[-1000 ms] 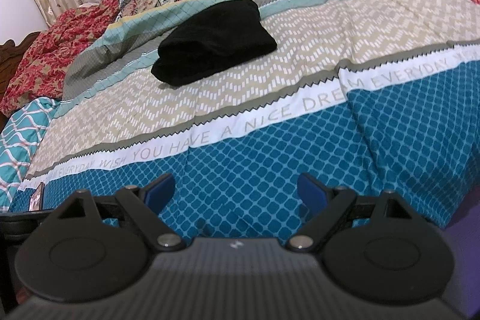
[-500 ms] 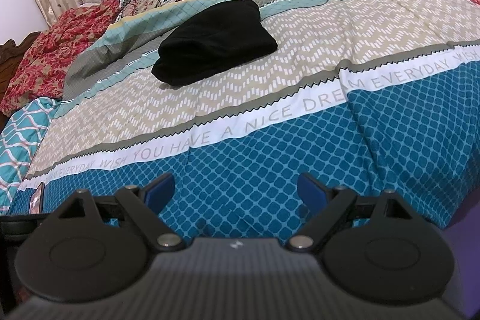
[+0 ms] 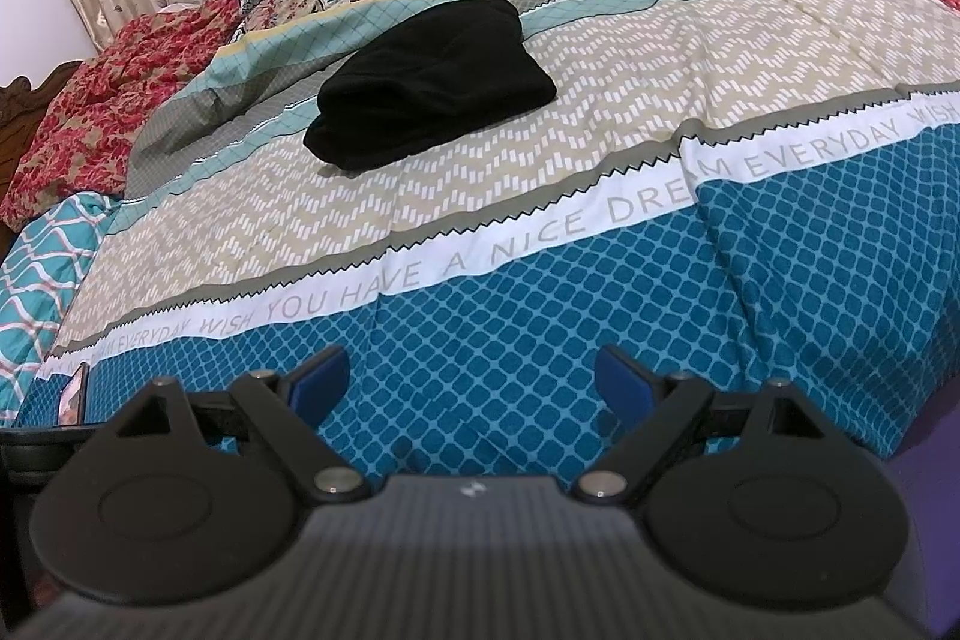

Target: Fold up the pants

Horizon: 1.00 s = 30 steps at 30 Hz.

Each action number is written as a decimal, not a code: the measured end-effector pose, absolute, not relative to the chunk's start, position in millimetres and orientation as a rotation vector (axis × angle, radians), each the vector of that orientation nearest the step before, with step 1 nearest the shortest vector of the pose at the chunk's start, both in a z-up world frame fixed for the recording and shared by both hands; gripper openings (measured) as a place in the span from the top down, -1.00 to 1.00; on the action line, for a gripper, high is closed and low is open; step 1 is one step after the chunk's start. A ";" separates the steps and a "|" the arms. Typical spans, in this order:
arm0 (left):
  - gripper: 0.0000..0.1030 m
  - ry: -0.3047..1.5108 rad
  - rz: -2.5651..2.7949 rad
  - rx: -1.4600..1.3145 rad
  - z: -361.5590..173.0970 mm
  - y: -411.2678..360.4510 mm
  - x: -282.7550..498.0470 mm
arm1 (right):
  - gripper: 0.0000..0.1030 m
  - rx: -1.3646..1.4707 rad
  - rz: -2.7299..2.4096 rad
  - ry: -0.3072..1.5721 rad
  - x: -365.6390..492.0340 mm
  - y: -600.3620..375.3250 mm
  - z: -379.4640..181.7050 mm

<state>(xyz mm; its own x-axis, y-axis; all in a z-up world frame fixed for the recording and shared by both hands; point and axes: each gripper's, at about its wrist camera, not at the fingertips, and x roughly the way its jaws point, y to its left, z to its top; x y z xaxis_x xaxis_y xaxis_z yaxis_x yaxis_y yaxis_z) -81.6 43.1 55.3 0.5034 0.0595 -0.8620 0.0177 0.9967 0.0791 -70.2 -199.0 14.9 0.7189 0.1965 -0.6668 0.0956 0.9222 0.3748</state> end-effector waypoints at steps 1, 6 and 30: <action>-1.00 1.043 0.025 0.081 55.3 43.2 -81.6 | -0.76 0.402 0.058 0.772 -70.0 -199.1 14.7; -1.00 1.044 0.026 0.079 54.8 43.1 -81.5 | -0.76 0.402 0.058 0.773 -69.8 -199.0 14.5; -1.00 1.050 0.034 0.079 51.8 45.8 -82.4 | -0.76 0.405 0.056 0.775 -70.2 -199.1 14.3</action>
<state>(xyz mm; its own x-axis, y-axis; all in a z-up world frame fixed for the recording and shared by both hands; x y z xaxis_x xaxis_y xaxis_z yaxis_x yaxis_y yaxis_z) -82.4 45.8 51.8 0.4971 0.0655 -0.8652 0.0097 0.9967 0.0810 -70.2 -199.1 14.3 0.7171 0.1966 -0.6686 0.0978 0.9215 0.3758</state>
